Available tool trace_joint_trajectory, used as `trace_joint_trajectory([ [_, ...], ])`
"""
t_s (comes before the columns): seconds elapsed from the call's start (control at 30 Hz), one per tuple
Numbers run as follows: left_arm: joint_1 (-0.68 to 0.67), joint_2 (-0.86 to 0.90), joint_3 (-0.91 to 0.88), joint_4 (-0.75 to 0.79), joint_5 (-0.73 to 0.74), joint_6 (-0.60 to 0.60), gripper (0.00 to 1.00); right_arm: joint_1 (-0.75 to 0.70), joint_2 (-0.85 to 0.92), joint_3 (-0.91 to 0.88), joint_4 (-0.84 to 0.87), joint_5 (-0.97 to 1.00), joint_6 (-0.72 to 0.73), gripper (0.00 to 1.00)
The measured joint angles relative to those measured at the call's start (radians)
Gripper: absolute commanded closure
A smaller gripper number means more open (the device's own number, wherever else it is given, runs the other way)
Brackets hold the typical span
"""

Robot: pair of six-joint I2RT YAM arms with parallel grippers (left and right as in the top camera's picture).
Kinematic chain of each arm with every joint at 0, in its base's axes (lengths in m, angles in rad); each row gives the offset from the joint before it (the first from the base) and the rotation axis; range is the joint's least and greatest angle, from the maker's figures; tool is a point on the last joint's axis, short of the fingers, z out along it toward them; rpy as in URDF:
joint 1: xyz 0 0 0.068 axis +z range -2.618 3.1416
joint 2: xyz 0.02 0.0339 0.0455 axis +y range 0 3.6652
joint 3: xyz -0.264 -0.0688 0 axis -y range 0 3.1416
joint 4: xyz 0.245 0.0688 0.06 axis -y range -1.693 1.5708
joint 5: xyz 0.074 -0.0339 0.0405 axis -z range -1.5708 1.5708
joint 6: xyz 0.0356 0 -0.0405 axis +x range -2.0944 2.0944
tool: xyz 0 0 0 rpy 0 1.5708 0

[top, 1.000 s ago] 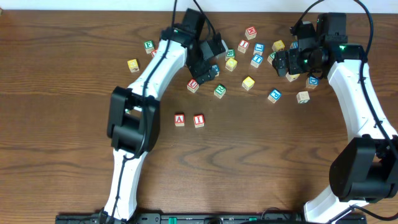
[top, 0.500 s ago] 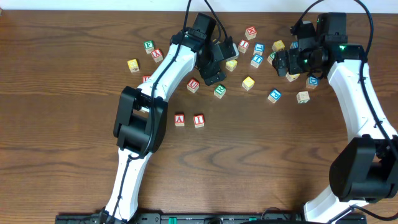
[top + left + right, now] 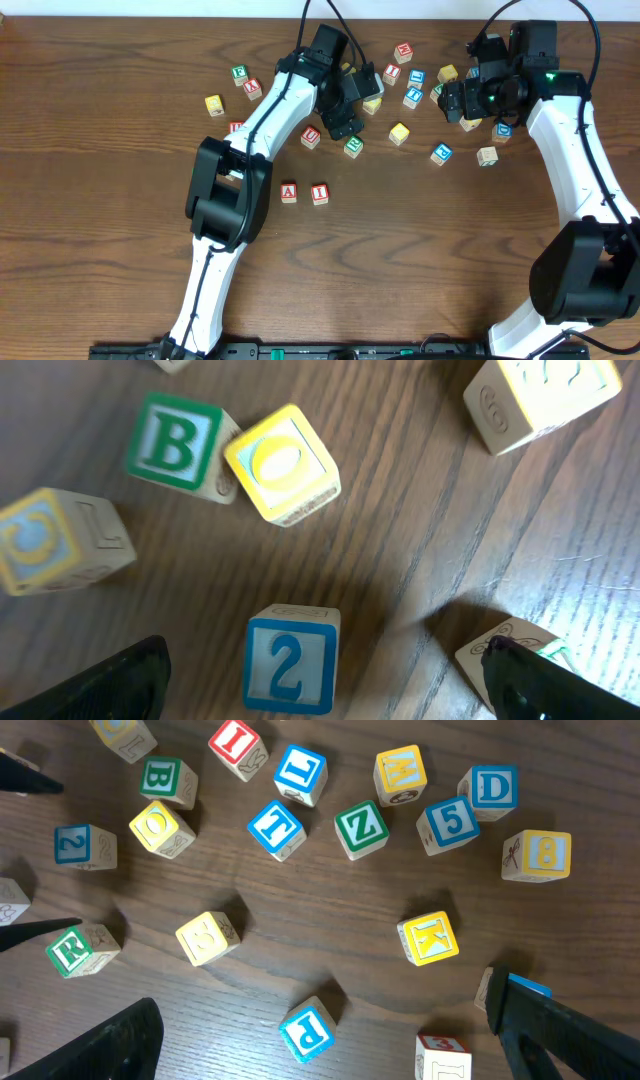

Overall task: Spell out AI2
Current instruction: 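Reach the left gripper forward over the blue 2 block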

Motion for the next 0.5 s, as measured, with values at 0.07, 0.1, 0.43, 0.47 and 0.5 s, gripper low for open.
trace_joint_trajectory([
  [0.07, 0.0, 0.011, 0.0, 0.0, 0.0, 0.0, 0.02, 0.0, 0.0, 0.0, 0.0, 0.0, 0.0, 0.01],
  [0.1, 0.0, 0.019, 0.0, -0.001, 0.0, 0.0, 0.02, 0.0, 0.0, 0.0, 0.0, 0.0, 0.0, 0.01],
  [0.43, 0.0, 0.039, 0.0, 0.001, 0.0, 0.0, 0.01, 0.0, 0.0, 0.0, -0.001, 0.0, 0.0, 0.01],
  [0.47, 0.0, 0.039, 0.0, 0.0, 0.0, 0.0, 0.01, 0.0, 0.0, 0.0, -0.001, 0.0, 0.0, 0.01],
  [0.5, 0.0, 0.039, 0.0, 0.001, 0.0, 0.0, 0.02, 0.0, 0.0, 0.0, -0.001, 0.0, 0.0, 0.01],
])
